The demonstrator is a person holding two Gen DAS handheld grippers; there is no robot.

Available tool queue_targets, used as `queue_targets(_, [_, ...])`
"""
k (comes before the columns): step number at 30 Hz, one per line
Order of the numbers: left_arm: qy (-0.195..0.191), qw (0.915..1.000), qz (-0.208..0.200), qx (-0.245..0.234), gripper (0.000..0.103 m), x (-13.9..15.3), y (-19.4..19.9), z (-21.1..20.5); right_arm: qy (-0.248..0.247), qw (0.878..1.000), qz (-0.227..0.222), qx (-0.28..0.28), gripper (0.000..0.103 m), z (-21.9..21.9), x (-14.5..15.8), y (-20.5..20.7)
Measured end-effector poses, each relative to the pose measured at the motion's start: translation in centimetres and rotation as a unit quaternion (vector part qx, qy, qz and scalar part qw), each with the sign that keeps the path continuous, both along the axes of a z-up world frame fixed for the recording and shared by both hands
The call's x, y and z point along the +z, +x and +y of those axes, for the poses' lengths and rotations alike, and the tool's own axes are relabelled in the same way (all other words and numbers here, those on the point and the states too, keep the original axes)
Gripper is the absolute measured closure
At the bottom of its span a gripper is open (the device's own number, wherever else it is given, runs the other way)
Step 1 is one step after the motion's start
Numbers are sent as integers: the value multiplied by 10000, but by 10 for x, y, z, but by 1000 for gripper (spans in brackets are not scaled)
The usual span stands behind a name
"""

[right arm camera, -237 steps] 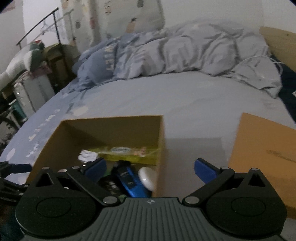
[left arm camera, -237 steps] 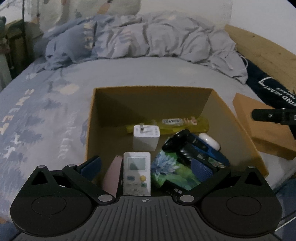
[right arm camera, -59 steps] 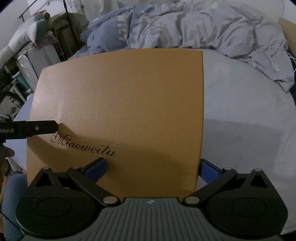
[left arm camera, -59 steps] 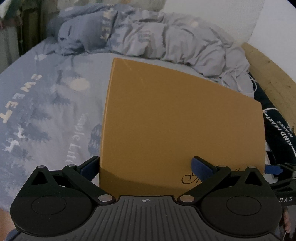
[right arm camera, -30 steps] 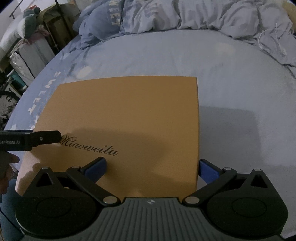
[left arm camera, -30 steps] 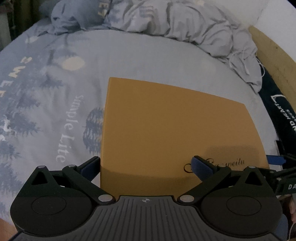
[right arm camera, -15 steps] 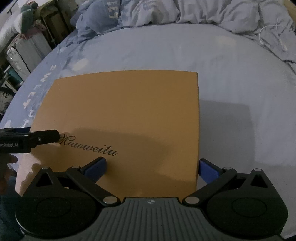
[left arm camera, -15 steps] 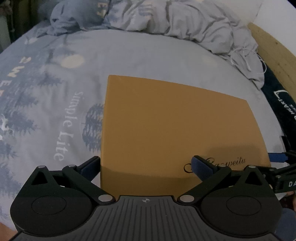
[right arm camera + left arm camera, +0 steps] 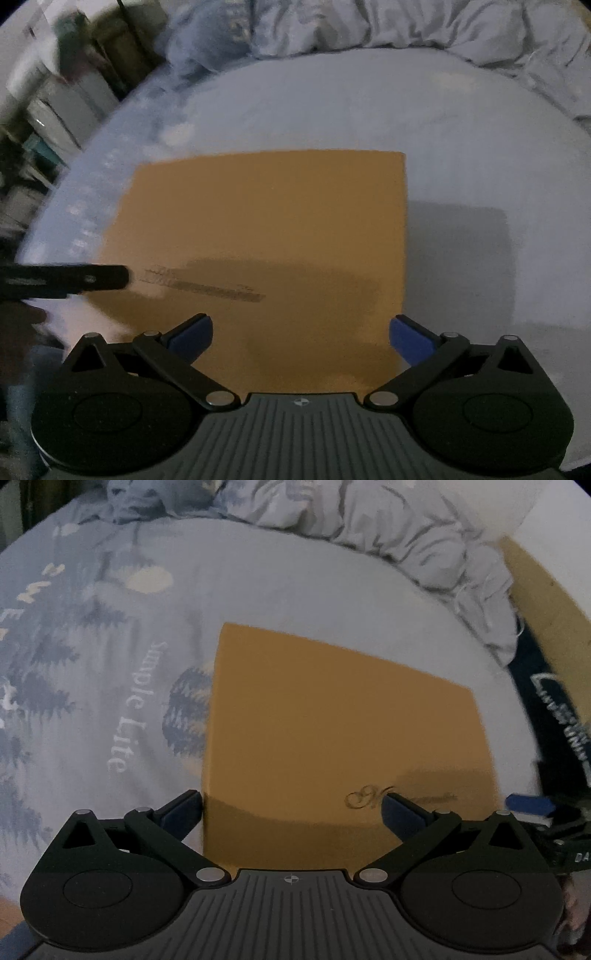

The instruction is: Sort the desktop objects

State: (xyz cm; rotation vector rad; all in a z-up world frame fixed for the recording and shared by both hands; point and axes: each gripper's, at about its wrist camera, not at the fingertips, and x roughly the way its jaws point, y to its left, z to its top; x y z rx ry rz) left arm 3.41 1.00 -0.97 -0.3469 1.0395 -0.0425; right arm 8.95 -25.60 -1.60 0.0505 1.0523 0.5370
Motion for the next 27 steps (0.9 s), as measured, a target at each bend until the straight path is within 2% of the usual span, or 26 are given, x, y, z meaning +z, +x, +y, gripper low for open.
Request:
queue_targets(3, [-247,9995,-186,55,0,19,-4,7,250,9995,-162,42,0,-6,21,-6])
queue_targets(8, [-189,9967,-770,150,0,49,-15,7,426,9967,-696,-19,0,-14,50,-13])
queue_targets(13, [211,9892,-1434,229,0,61,-34,-5,454,9906,-1273,-226,0,-23,50,-20])
queue_targets(18, [562,9758,-2105,197,0,69,-57,-22,534,9816,-1750,-544,0,-34,45,-31])
queue_targets(25, [1229,9552,-2691,62,0,68,-83,-49,578,9648,-2392,-931,0,-50,37,-47])
queue_targets(27, [1332,9546,-2665,31,0,62,-87,-56,496,9613,-2535,-961,0,-52,35,-52])
